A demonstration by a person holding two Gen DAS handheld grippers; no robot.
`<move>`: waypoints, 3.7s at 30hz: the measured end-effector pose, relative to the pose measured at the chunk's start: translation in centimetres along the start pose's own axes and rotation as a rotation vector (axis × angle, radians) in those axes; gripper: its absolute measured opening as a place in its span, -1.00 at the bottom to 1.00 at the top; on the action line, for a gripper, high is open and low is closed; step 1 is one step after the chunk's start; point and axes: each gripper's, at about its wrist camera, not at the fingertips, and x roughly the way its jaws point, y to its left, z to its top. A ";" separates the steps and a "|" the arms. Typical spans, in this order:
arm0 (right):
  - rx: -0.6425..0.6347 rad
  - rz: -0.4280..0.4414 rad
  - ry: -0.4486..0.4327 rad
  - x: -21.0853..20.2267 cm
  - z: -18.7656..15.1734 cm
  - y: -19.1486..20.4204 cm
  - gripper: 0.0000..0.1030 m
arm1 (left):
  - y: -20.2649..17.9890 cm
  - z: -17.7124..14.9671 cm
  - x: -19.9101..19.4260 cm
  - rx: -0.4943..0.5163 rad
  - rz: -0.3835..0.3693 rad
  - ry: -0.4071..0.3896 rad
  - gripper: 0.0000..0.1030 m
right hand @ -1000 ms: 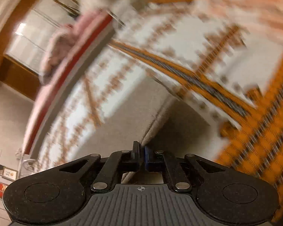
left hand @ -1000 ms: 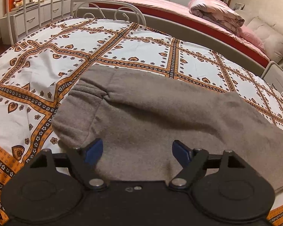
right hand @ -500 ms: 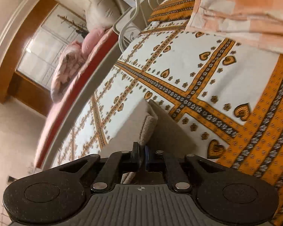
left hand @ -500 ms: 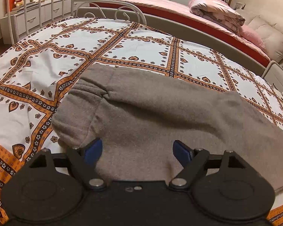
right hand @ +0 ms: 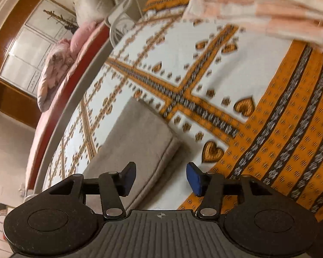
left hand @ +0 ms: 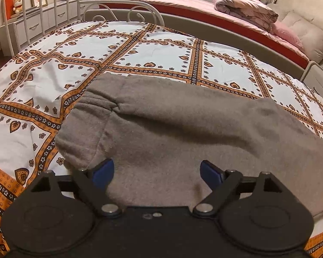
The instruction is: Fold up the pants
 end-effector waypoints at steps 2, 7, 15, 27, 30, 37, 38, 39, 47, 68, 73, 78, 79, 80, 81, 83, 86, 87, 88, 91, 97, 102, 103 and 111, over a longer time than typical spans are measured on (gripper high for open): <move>-0.054 -0.030 0.030 0.8 0.1 0.5 -0.29 | -0.4 0.1 0.1 0.006 0.015 0.001 0.59; -0.159 -0.219 -0.184 -2.4 0.0 3.3 -0.66 | -0.5 0.4 -1.3 -0.005 0.063 -0.081 0.52; -0.673 0.301 -0.028 3.2 -7.7 20.9 0.29 | 2.6 2.9 -1.1 -0.083 0.143 -0.207 0.29; -1.093 0.442 0.314 23.2 -23.9 39.9 0.29 | 5.9 5.8 4.4 -0.091 0.017 -0.135 0.07; -1.139 0.421 0.361 26.7 -25.1 41.0 0.29 | 6.2 5.9 5.6 -0.097 -0.019 -0.120 0.08; -1.145 0.510 0.553 30.1 -26.1 42.2 -0.47 | 7.4 6.0 6.7 -0.133 -0.121 -0.101 -0.23; -1.195 0.493 0.526 29.8 -26.4 42.5 -0.67 | 6.9 6.3 6.4 -0.110 -0.103 -0.117 -0.44; -1.251 0.479 0.480 29.1 -26.8 43.0 -0.87 | 5.9 6.6 5.9 -0.064 -0.082 -0.140 -0.59; -1.230 0.323 0.298 28.0 -27.3 42.8 -0.91 | 2.2 5.7 5.8 0.107 0.162 -0.216 -0.07; -0.101 -0.052 -0.124 -0.7 0.1 3.3 -0.22 | -0.4 0.7 -1.1 0.022 0.102 -0.154 0.76; 0.031 -0.028 -0.080 -1.6 0.6 -0.3 -0.21 | -0.1 0.3 -0.9 0.016 0.147 -0.130 0.76; 0.127 0.030 0.000 0.4 1.2 -2.6 -0.21 | -0.6 0.1 -1.0 0.029 0.163 -0.123 0.79; 0.145 0.057 0.012 0.8 1.3 -2.9 -0.21 | -0.7 0.1 -0.9 0.030 0.164 -0.121 0.80; 0.157 0.069 0.016 1.1 1.4 -3.1 -0.21 | -0.8 0.0 -0.8 0.034 0.166 -0.116 0.82; 0.166 0.072 0.015 1.4 1.4 -3.2 -0.21 | -1.0 0.0 -0.6 0.042 0.172 -0.109 0.84; 0.155 0.080 0.017 1.7 1.6 -3.3 -0.22 | -1.3 -0.3 -0.1 0.075 0.189 -0.083 0.88; -0.017 0.028 0.014 1.4 1.7 -1.2 -0.64 | -2.3 -1.2 1.5 0.198 0.259 -0.030 0.89; -0.023 0.063 -0.015 0.7 1.6 -0.9 -0.65 | -2.4 -1.4 1.5 0.215 0.265 -0.044 0.89; -0.015 0.112 -0.052 -0.2 1.7 -0.7 -0.65 | -2.4 -1.3 1.4 0.208 0.264 -0.045 0.89; -0.085 0.189 -0.159 -2.8 1.4 0.6 -0.66 | -2.1 -1.4 1.3 0.201 0.253 -0.045 0.89; -0.112 -0.025 -0.031 0.6 1.1 -0.9 -0.65 | -2.2 -1.3 1.3 0.200 0.252 -0.045 0.89; -0.079 -0.027 -0.007 0.5 0.6 -1.4 -0.62 | -2.2 -1.4 1.2 0.207 0.249 -0.049 0.88; -0.049 -0.013 -0.010 0.6 0.7 -1.4 -0.53 | -2.2 -1.4 1.1 0.207 0.250 -0.049 0.89; 0.023 0.057 0.059 0.5 0.1 -0.5 -0.03 | -2.3 -1.5 0.9 0.204 0.260 -0.044 0.88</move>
